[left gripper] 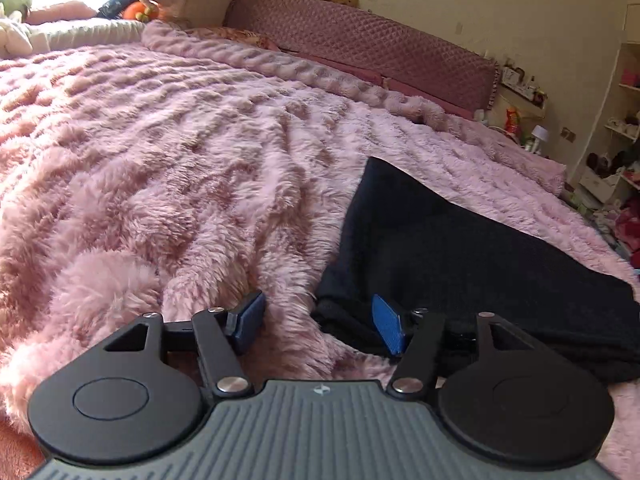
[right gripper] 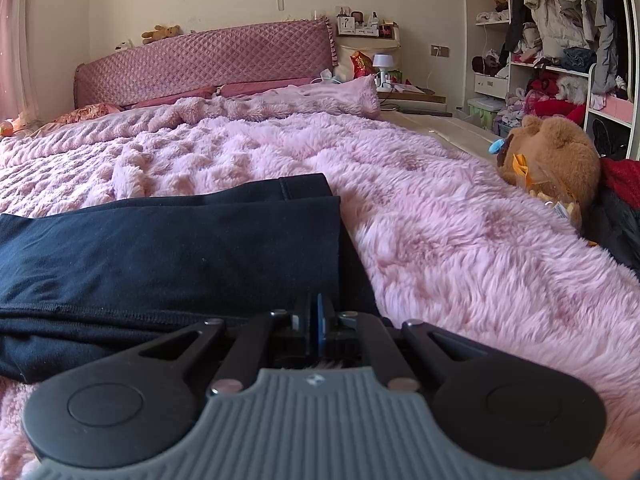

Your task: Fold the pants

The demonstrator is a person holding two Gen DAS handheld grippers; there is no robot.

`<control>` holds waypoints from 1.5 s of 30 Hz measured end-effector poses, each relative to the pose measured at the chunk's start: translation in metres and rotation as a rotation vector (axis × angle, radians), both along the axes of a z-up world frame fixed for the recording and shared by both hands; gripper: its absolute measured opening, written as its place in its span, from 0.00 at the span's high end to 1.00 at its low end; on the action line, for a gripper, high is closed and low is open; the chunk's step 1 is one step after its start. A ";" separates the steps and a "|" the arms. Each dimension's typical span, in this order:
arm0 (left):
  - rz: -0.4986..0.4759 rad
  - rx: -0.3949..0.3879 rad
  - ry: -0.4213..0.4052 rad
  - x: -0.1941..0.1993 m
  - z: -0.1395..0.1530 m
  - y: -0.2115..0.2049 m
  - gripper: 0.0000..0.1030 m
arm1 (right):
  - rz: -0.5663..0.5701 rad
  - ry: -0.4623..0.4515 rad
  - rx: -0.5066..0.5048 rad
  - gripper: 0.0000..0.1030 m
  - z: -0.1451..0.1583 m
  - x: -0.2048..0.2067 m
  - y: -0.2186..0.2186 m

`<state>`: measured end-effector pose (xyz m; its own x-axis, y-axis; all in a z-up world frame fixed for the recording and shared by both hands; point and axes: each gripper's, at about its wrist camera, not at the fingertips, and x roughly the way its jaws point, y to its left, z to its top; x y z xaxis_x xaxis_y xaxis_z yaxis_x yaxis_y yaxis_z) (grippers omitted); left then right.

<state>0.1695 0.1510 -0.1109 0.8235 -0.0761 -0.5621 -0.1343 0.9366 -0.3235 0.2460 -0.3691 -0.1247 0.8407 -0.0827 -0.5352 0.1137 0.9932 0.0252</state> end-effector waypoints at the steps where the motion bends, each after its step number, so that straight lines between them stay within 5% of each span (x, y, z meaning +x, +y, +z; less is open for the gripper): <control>1: -0.063 -0.104 -0.021 -0.002 0.007 0.010 0.34 | 0.000 0.000 0.003 1.00 0.000 0.000 0.000; 6: -0.092 -0.310 -0.173 -0.002 0.033 0.033 0.32 | 0.000 -0.004 0.008 1.00 -0.001 -0.001 -0.001; 11: -0.147 -0.372 -0.046 0.043 0.013 0.051 0.32 | -0.001 -0.007 -0.020 1.00 -0.002 -0.001 0.004; 15: -0.074 -0.427 0.047 0.068 -0.022 0.070 0.38 | 0.000 -0.006 -0.033 1.00 -0.003 -0.002 0.006; 18: -0.117 -0.584 0.037 0.071 -0.044 0.087 0.38 | 0.000 -0.004 -0.049 1.00 -0.003 -0.001 0.008; 21: -0.167 -0.820 0.009 0.074 -0.067 0.109 0.38 | 0.009 -0.007 -0.049 1.00 -0.005 -0.001 0.007; 25: -0.224 -1.115 -0.001 0.086 -0.099 0.127 0.38 | 0.024 -0.030 0.083 1.00 0.000 -0.005 -0.012; 26: -0.238 -1.155 0.003 0.090 -0.103 0.129 0.38 | 0.037 -0.035 0.125 0.94 0.003 -0.007 -0.017; 28: -0.271 -1.170 0.022 0.098 -0.107 0.129 0.38 | 0.067 -0.030 0.164 0.81 0.011 -0.010 -0.020; 30: -0.307 -1.159 0.038 0.106 -0.109 0.128 0.38 | 0.049 -0.049 0.080 0.45 0.025 -0.018 -0.010; 31: -0.322 -1.161 0.045 0.110 -0.109 0.127 0.38 | 0.054 -0.066 0.052 0.45 0.030 -0.022 -0.006; 37: -0.445 -1.090 0.146 0.140 -0.099 0.103 0.37 | 0.163 -0.141 0.120 0.47 0.065 -0.027 0.037; 40: -0.456 -1.080 0.171 0.149 -0.098 0.097 0.37 | 0.270 -0.131 0.217 0.71 0.074 -0.006 0.077; 41: -0.440 -1.086 0.187 0.150 -0.099 0.097 0.37 | 0.286 -0.119 0.248 0.92 0.074 0.003 0.087; 42: -0.422 -1.087 0.207 0.152 -0.099 0.097 0.42 | 0.297 -0.088 0.294 1.00 0.073 0.020 0.103; 45: -0.391 -1.024 0.253 0.149 -0.090 0.098 0.47 | 0.283 -0.010 0.362 1.00 0.063 0.062 0.136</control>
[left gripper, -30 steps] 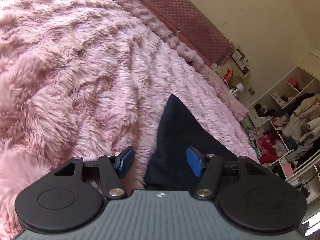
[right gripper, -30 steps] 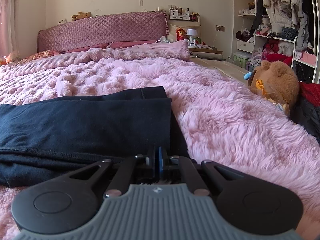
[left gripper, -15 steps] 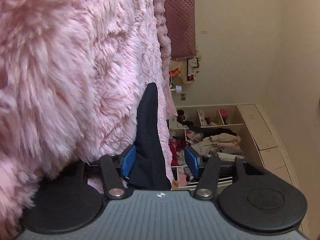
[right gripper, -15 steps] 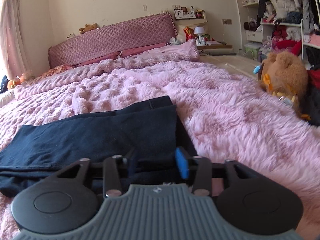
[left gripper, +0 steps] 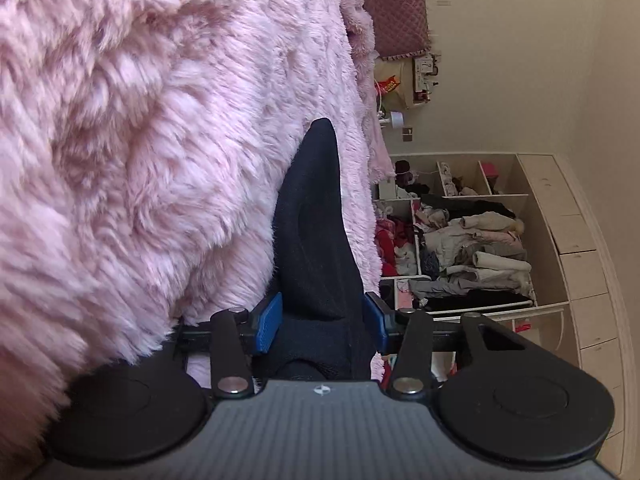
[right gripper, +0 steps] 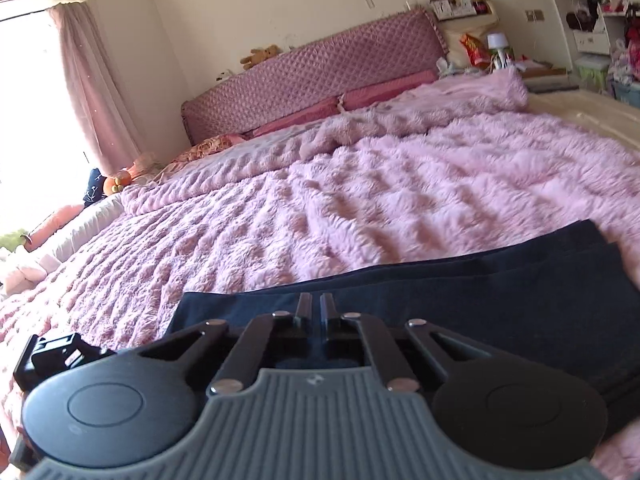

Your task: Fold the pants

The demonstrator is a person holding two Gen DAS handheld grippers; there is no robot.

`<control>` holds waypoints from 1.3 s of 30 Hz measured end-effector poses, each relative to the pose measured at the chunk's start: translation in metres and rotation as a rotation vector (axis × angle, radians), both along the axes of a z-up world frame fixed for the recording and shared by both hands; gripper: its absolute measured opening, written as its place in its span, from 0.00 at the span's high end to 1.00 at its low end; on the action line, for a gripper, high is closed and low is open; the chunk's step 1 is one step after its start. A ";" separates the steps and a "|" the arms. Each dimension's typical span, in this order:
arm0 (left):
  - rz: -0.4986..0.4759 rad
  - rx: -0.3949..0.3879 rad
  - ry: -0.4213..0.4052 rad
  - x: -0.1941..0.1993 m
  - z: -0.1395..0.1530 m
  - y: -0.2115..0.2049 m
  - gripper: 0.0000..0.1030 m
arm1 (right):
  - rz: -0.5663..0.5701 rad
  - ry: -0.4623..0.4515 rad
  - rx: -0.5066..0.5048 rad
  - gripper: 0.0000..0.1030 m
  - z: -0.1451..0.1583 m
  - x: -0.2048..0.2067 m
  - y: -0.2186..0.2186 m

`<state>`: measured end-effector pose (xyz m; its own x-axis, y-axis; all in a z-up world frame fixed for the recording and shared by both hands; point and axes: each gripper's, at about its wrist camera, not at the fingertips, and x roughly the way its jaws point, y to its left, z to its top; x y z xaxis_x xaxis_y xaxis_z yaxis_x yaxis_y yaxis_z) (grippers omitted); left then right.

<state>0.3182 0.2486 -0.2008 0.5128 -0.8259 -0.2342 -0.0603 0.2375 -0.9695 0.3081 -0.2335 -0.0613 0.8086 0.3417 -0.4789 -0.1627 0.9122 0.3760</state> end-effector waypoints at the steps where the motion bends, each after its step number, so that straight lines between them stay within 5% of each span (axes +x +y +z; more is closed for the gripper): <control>1: -0.004 0.062 -0.008 -0.004 0.009 0.000 0.44 | -0.007 0.030 -0.010 1.00 -0.004 0.016 0.014; 5: -0.108 0.373 -0.055 -0.024 0.038 -0.012 0.40 | 0.022 0.109 -0.054 1.00 -0.017 0.052 0.051; 9: -0.134 0.399 -0.018 -0.037 0.034 -0.015 0.41 | 0.200 0.134 0.043 1.00 -0.020 0.050 0.086; 12: -0.125 0.430 0.066 -0.040 0.034 -0.011 0.63 | 0.416 0.200 0.113 1.00 -0.028 0.041 0.133; 16: -0.121 0.456 0.113 -0.055 0.044 -0.002 0.71 | 0.517 0.281 0.078 1.00 -0.046 0.032 0.193; 18: -0.126 0.513 0.057 -0.062 0.058 0.003 0.59 | 0.510 0.353 0.074 1.00 -0.061 0.032 0.212; 20: -0.125 0.556 0.021 -0.068 0.066 0.011 0.54 | 0.518 0.436 0.208 1.00 -0.075 0.033 0.213; 22: -0.096 0.565 0.002 -0.071 0.069 0.019 0.46 | 0.530 0.414 0.317 1.00 -0.072 0.025 0.200; 27: -0.037 0.484 -0.031 -0.065 0.069 0.035 0.38 | 0.470 0.227 0.366 1.00 -0.031 0.003 0.130; 31: -0.097 0.352 -0.092 -0.041 0.059 0.022 0.37 | 0.278 0.118 0.180 1.00 -0.006 0.006 0.069; 39: -0.141 0.364 -0.046 -0.001 0.031 -0.003 0.38 | -0.010 0.227 -0.125 1.00 -0.018 0.067 0.017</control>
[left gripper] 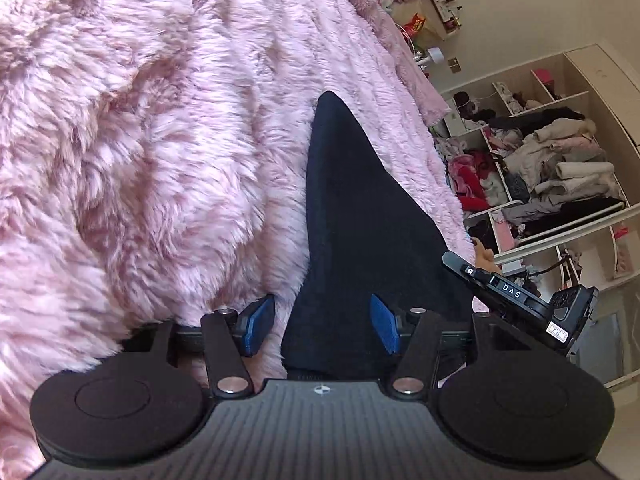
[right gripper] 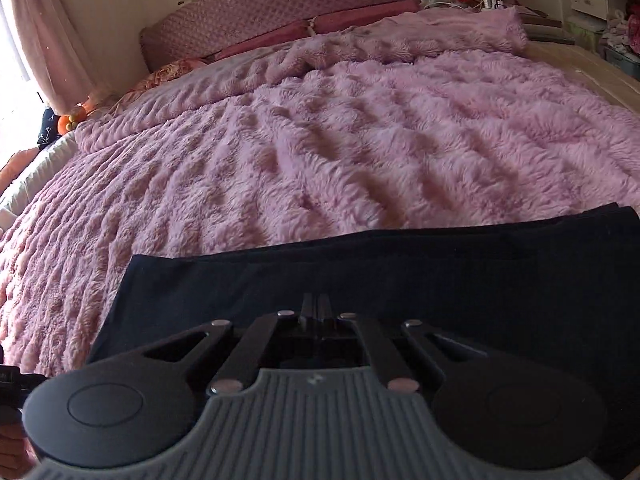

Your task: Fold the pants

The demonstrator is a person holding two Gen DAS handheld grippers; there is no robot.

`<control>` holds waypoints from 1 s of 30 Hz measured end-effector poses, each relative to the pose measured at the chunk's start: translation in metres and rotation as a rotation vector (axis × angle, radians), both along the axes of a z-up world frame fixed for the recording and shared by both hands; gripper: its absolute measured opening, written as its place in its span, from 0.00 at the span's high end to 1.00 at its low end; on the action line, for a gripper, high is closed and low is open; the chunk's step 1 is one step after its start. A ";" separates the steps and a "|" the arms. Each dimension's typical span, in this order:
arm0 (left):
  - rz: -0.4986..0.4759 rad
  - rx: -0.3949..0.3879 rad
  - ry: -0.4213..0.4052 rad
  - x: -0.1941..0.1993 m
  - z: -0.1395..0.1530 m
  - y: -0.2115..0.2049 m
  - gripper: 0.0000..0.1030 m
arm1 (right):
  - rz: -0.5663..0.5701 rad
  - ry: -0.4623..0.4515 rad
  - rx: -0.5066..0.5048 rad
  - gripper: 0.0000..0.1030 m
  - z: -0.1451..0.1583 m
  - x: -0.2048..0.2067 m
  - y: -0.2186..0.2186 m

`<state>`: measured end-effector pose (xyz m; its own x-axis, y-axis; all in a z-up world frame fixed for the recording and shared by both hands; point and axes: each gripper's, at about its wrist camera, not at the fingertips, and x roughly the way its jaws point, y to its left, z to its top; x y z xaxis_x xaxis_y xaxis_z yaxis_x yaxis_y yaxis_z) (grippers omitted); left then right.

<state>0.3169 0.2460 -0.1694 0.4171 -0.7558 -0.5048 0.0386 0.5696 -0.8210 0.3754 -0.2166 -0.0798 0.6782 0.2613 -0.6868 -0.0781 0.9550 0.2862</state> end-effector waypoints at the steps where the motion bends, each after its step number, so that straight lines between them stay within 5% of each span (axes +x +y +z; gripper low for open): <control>1: 0.025 -0.035 0.004 0.001 -0.003 0.004 0.38 | -0.003 -0.009 -0.022 1.00 -0.002 0.005 0.002; 6: 0.069 -0.150 -0.018 0.007 -0.021 0.009 0.41 | 0.017 -0.063 -0.262 1.00 -0.021 0.027 0.034; 10: 0.071 -0.198 0.043 0.003 -0.030 0.008 0.75 | 0.024 -0.043 -0.261 1.00 -0.022 0.003 0.037; 13: 0.140 -0.264 0.068 -0.003 -0.036 0.010 0.79 | 0.068 -0.032 -0.230 1.00 -0.020 -0.026 0.035; 20: 0.184 -0.110 0.030 -0.010 -0.006 -0.006 0.91 | 0.228 0.042 -0.216 1.00 -0.006 -0.106 0.029; 24: 0.216 -0.003 -0.068 -0.029 0.032 -0.023 0.92 | 0.112 -0.232 -0.129 0.97 0.034 -0.135 -0.026; 27: 0.231 -0.007 -0.130 -0.039 0.068 -0.039 0.92 | -0.091 -0.282 -0.220 0.88 0.053 -0.126 -0.072; 30: 0.226 0.059 -0.183 -0.044 0.111 -0.066 0.92 | -0.155 -0.404 -0.135 0.87 0.052 -0.127 -0.122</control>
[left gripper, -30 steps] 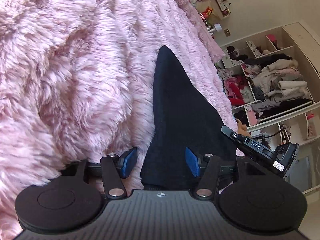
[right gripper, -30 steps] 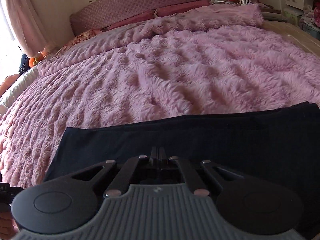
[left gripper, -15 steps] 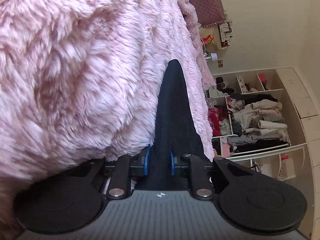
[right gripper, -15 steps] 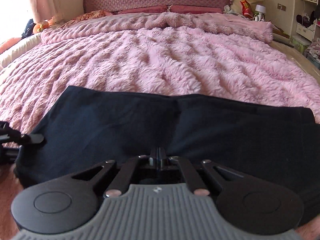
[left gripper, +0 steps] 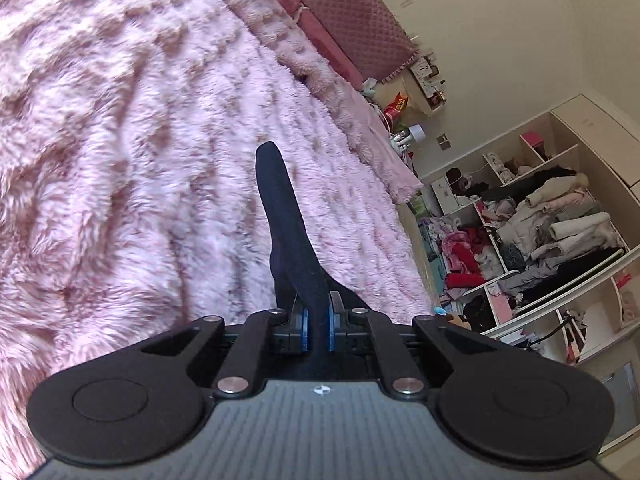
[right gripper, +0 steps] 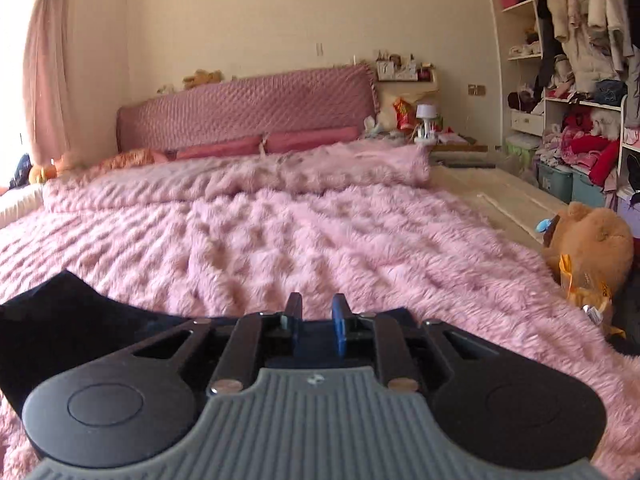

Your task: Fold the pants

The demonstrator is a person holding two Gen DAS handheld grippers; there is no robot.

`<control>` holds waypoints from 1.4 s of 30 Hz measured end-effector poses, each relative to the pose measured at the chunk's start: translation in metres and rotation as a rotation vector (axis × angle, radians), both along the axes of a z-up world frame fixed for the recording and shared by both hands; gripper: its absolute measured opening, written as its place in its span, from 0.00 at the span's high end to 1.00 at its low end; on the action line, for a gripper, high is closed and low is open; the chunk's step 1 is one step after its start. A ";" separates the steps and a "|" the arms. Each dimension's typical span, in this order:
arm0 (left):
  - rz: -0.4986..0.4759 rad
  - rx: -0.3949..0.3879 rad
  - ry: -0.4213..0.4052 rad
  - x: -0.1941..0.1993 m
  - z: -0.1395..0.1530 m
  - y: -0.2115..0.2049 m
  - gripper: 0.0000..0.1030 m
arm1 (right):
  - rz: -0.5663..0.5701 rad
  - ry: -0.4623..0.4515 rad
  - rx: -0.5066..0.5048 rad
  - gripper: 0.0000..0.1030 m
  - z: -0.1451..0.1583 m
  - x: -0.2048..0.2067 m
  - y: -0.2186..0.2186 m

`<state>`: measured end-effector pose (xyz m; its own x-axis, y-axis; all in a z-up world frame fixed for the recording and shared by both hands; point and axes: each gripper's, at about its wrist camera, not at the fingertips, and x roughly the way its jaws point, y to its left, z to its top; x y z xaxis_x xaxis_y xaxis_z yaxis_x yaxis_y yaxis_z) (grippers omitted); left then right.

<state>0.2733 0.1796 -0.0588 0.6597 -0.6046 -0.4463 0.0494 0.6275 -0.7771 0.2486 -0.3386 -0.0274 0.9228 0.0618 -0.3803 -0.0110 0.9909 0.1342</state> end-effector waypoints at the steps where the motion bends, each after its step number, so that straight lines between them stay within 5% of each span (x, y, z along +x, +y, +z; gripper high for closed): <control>1: 0.002 0.027 -0.005 -0.001 0.013 -0.011 0.92 | 0.010 -0.029 0.040 0.87 -0.005 -0.003 -0.012; 3: 0.006 0.073 -0.017 -0.004 0.036 -0.033 0.92 | 0.043 0.008 0.169 0.86 -0.025 -0.006 -0.041; 6: 0.013 0.114 -0.039 -0.004 0.064 -0.070 0.92 | 0.102 0.294 0.242 0.89 -0.064 0.004 -0.063; 8: 0.010 0.144 -0.051 -0.006 0.077 -0.093 0.92 | 0.064 0.229 0.071 1.00 -0.072 -0.010 -0.064; 10: 0.004 0.170 -0.057 -0.009 0.087 -0.116 0.92 | -0.196 0.105 -0.178 0.81 -0.068 -0.027 -0.062; 11: -0.006 0.189 -0.063 -0.009 0.092 -0.132 0.92 | -0.268 0.050 -0.220 0.78 -0.065 -0.032 -0.067; 17: -0.017 0.249 -0.076 -0.010 0.091 -0.219 0.92 | -0.259 -0.124 -0.084 0.68 -0.046 -0.054 -0.099; 26: -0.071 0.293 0.019 0.000 0.038 -0.315 0.92 | -0.263 -0.139 0.074 0.68 -0.038 -0.051 -0.126; 29: -0.070 0.326 0.015 -0.001 0.025 -0.330 0.92 | -0.271 -0.153 0.222 0.68 -0.038 -0.055 -0.146; 32: -0.084 0.353 0.030 -0.003 0.017 -0.342 0.92 | -0.311 -0.134 0.282 0.68 -0.041 -0.054 -0.158; 42: -0.150 0.467 0.027 -0.011 0.008 -0.379 0.92 | -0.451 0.139 0.220 0.68 -0.079 -0.018 -0.171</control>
<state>0.2620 -0.1990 -0.0508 0.5651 -0.4229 -0.7084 0.1493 0.8969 -0.4163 0.2306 -0.5100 -0.1066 0.8179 -0.2384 -0.5237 0.4436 0.8409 0.3100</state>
